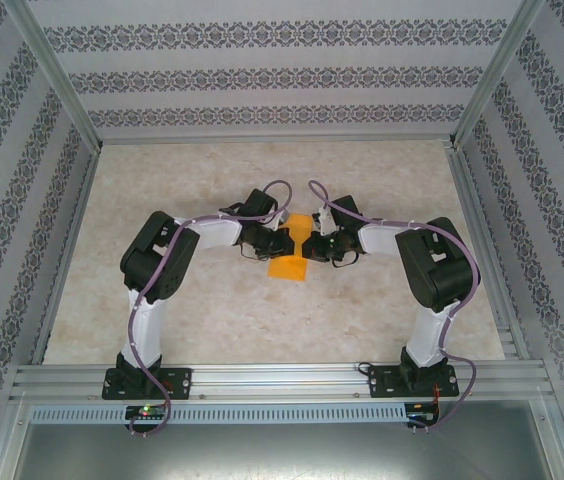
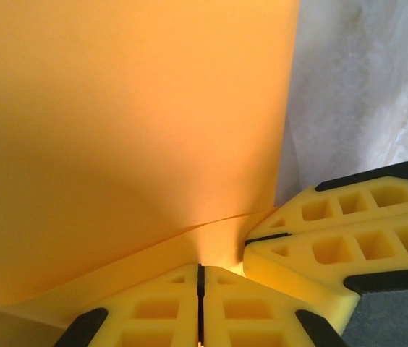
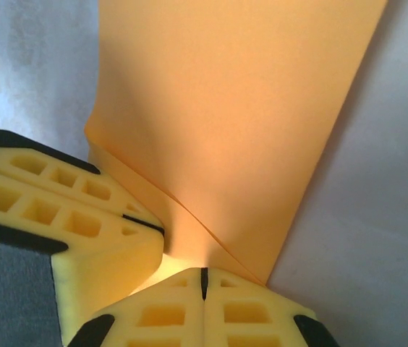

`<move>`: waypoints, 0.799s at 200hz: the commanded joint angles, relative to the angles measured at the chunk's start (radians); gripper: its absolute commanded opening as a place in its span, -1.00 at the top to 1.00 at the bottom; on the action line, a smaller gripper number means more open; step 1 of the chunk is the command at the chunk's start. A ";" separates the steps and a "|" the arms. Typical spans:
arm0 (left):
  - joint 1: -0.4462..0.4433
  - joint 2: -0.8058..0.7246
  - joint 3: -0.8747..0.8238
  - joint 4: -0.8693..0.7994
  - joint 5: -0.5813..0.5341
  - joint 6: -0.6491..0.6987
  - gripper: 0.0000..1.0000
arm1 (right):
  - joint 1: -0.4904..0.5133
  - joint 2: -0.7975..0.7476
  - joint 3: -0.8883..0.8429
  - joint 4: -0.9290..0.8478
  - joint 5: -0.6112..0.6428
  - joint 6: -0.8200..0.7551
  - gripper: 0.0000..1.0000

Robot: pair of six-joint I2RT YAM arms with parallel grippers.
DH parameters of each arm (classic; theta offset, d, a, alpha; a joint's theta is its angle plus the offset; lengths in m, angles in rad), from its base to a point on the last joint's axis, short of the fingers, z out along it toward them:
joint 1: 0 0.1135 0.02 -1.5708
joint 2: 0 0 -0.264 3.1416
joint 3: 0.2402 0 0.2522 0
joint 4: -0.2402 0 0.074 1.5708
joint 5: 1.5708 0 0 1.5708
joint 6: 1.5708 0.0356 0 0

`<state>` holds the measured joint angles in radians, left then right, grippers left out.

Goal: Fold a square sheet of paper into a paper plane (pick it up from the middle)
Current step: Fold the triangle a second time at the center of the table.

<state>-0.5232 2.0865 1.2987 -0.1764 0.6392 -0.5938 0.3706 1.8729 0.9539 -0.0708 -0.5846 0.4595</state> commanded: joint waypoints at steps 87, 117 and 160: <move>0.080 0.046 0.044 -0.096 -0.074 0.047 0.79 | -0.009 0.052 -0.006 -0.123 0.101 -0.072 1.00; 0.093 0.033 0.054 -0.101 -0.073 0.046 0.79 | -0.010 0.049 0.001 -0.135 0.105 -0.081 1.00; 0.106 0.040 0.089 -0.139 -0.082 0.065 0.79 | -0.010 0.046 0.008 -0.142 0.100 -0.085 1.00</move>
<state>-0.4480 2.1040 1.3567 -0.2546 0.6178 -0.5648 0.3706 1.8805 0.9733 -0.0978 -0.5838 0.4110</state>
